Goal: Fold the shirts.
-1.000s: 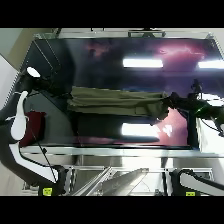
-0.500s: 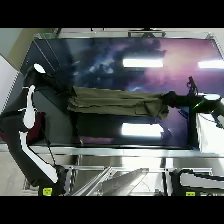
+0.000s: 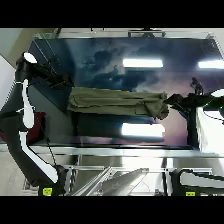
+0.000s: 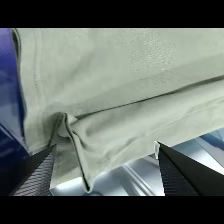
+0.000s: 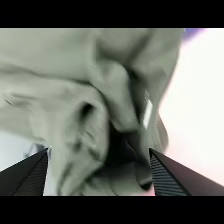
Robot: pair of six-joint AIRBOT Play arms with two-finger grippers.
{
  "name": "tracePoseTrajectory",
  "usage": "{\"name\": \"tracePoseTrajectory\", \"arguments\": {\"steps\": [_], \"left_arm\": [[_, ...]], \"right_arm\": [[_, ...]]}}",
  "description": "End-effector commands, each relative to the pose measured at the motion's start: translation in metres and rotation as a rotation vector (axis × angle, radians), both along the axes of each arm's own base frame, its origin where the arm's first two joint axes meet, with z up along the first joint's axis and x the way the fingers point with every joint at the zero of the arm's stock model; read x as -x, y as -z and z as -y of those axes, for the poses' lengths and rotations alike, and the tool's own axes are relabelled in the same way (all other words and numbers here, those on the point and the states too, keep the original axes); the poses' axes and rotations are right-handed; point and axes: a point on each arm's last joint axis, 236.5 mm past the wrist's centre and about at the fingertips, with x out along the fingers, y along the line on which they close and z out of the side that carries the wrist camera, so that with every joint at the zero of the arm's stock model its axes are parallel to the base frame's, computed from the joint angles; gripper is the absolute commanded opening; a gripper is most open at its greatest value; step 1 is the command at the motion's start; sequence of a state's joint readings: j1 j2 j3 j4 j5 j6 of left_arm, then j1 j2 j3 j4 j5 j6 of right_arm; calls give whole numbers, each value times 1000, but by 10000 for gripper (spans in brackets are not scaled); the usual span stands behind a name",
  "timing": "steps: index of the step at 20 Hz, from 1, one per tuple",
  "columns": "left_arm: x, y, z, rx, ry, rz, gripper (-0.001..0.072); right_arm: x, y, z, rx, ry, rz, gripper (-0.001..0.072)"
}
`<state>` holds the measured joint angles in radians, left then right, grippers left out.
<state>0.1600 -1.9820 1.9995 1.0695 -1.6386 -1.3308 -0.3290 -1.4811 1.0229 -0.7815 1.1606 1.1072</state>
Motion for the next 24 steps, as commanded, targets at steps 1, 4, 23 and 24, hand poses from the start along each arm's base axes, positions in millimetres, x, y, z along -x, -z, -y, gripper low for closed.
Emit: {"name": "tracePoseTrajectory", "arguments": {"steps": [1,4,23,24], "left_arm": [[2,-3,9,1,5,-14,712],[5,-4,22,6,32,-18,710],[60,22,226,229,340,-22,143],[61,22,228,228,346,-24,143]], "right_arm": [[17,28,-12,-44,-26,-86,697],[15,41,-15,-81,-15,-109,697],[10,10,-29,-165,-174,-50,325],[7,7,-26,-151,-178,-37,365]]}}
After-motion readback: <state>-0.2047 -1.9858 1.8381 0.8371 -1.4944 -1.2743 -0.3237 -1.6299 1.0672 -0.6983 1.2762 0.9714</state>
